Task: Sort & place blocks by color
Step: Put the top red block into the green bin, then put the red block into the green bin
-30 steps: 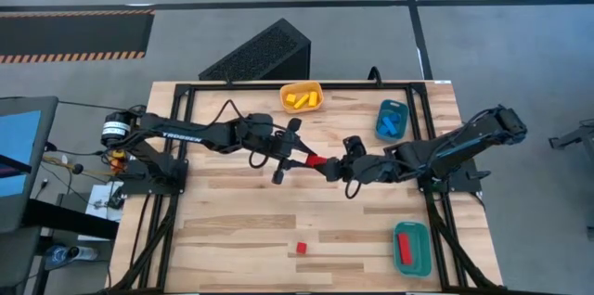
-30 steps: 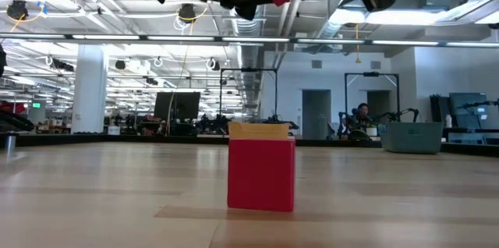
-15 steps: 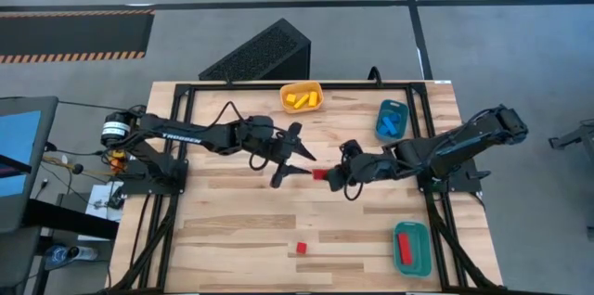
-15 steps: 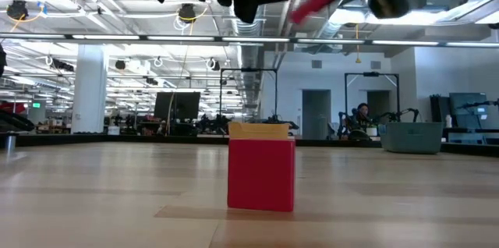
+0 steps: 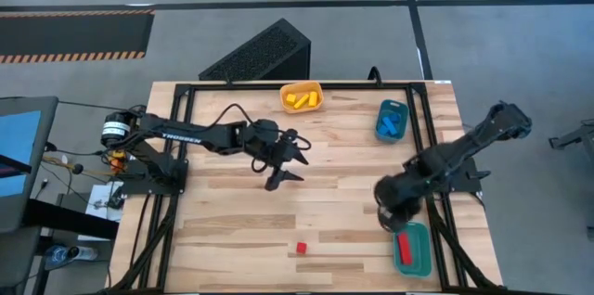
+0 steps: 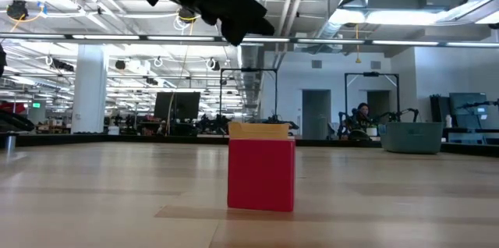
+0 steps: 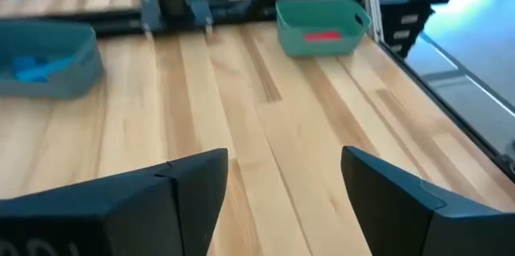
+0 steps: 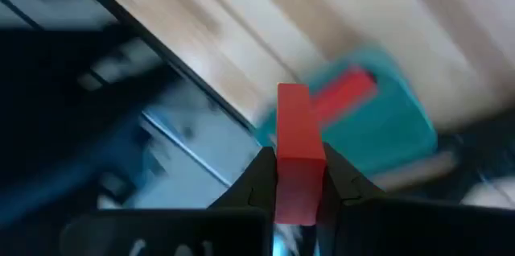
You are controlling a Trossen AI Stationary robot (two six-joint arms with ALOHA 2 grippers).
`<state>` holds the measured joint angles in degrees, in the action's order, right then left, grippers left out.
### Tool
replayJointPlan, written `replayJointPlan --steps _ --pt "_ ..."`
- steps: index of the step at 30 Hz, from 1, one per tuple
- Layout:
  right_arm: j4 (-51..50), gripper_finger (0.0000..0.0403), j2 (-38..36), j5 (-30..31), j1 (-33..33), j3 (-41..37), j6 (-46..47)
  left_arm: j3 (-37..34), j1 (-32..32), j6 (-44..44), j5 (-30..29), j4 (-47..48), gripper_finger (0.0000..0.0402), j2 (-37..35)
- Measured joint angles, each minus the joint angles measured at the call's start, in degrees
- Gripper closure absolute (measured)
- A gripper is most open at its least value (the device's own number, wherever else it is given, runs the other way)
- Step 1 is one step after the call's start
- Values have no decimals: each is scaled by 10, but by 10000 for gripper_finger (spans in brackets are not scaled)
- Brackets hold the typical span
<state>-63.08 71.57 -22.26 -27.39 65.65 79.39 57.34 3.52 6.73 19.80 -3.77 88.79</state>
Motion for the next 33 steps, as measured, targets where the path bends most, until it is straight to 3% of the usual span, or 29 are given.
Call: replayJointPlan --steps 4,9,13,19,28,33 --pt "-13 356 10 -67 -56 -36 1 0 -6 -1 -12 27 169 0" --pt "87 354 41 -120 -113 -106 33 0 -16 -5 -34 56 168 0" --pt "174 353 77 -128 -140 -134 56 0 -24 1 -41 79 168 0" --pt "190 341 136 -142 -154 -136 60 0 -26 11 -38 84 168 0" --pt "185 231 179 -148 -153 -136 55 0 -41 -4 -27 128 168 0" --pt "142 179 165 -111 -156 -135 121 -5 -63 -6 -76 150 168 0"
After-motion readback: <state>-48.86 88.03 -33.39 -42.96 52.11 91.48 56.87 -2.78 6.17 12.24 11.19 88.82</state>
